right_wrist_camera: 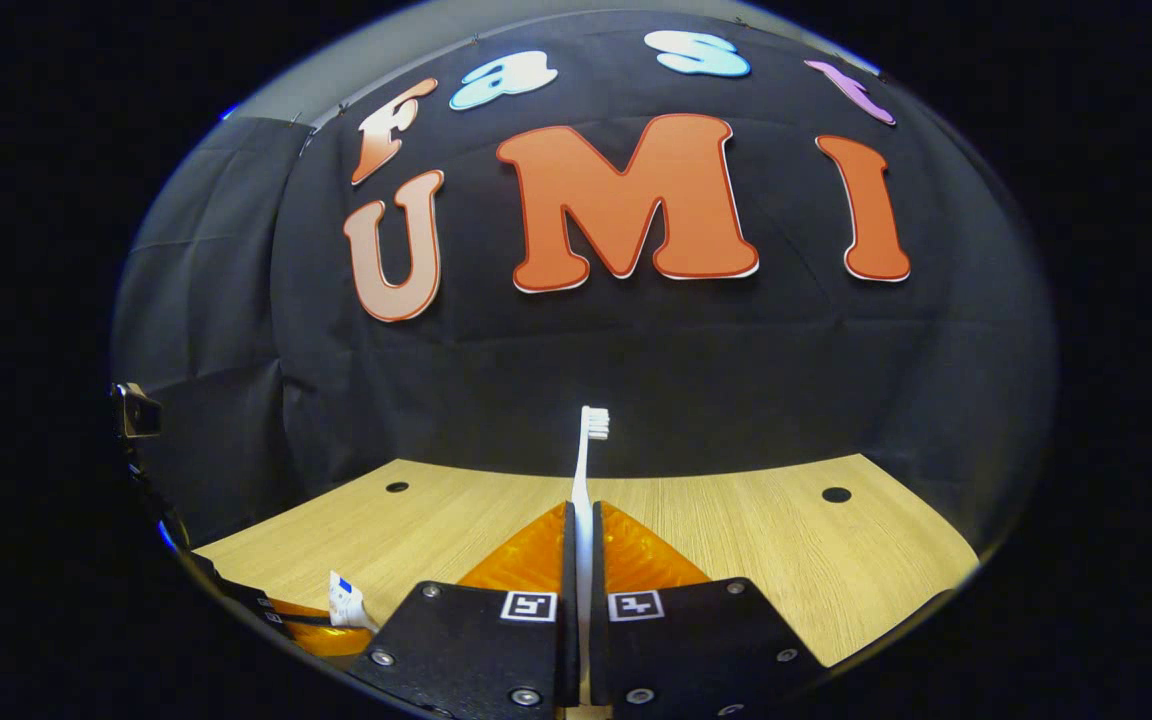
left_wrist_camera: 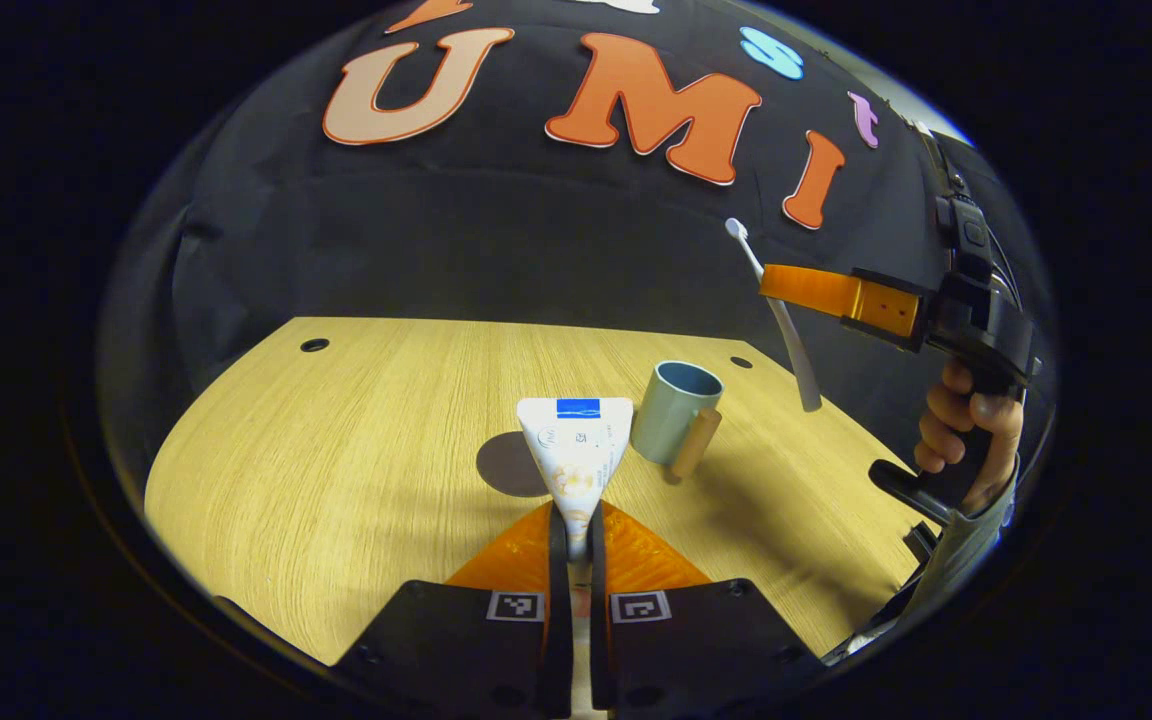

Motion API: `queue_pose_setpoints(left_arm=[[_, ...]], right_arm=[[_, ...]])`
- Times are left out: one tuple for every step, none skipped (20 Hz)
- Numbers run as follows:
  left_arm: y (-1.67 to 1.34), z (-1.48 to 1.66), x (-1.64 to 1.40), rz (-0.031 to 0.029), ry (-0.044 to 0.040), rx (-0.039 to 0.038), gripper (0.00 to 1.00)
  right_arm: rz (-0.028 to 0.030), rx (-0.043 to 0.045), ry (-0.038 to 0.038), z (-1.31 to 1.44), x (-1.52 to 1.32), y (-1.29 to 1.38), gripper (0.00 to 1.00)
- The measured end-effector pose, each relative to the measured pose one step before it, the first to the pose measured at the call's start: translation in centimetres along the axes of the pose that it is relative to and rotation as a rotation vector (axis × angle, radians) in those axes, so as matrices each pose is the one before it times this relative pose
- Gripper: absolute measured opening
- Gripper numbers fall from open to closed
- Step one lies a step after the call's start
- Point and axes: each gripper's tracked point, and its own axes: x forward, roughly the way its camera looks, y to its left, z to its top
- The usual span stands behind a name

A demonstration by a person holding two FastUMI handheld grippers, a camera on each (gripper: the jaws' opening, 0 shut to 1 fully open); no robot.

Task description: Put the toothbrush and toothpaste on the desktop into the cup, then pick up the cup and place it on the coaster on the desktop.

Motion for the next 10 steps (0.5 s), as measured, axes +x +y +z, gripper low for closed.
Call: queue_pose_setpoints(left_arm=[[-0.059,0.056,0.008,0.00030,-0.00525,-0.00560,0.11],[-0.127,0.033,0.019,-0.00004,-0.00551,-0.00475,0.12],[0.060,0.097,0.023,0.00311,-0.00462,-0.00133,0.12],[0.094,0.077,0.100,0.00539,-0.00486,0.00034,0.11],[0.045,0.092,0.025,0.00524,-0.00423,0.00260,0.10],[0.034,-0.008,-0.065,0.00620,-0.00515,0.00188,0.10],[-0.013,0.115,-0.022,0.00656,-0.00758,0.00264,0.11],[-0.005,0.036,-0.070,0.00630,-0.00868,0.00304,0.11],[0.019,0.100,0.041,0.00632,-0.00496,0.00172,0.10],[-0.027,-0.091,0.015,0.00398,0.00124,0.00235,0.10]], right_arm=[[0.00334,-0.00097,-0.01228,0.091,0.512,-0.010,0.05],[0.00983,-0.00265,-0.01235,0.203,0.657,0.124,0.04],[0.01005,0.00286,-0.00176,-0.108,0.539,0.130,0.05],[0.00752,0.00816,0.00037,-0.241,0.503,0.039,0.04],[0.00331,0.00524,-0.00195,-0.113,0.475,-0.114,0.04],[0.00045,0.00440,-0.00531,-0.097,0.519,-0.196,0.04],[0.00291,0.00398,-0.01037,0.006,0.382,-0.124,0.04],[0.00470,0.00513,-0.00629,0.099,0.504,-0.007,0.04],[0.00733,0.00616,0.00134,-0.097,0.486,-0.021,0.04],[0.00453,0.00277,0.00236,-0.322,0.510,-0.148,0.04]])
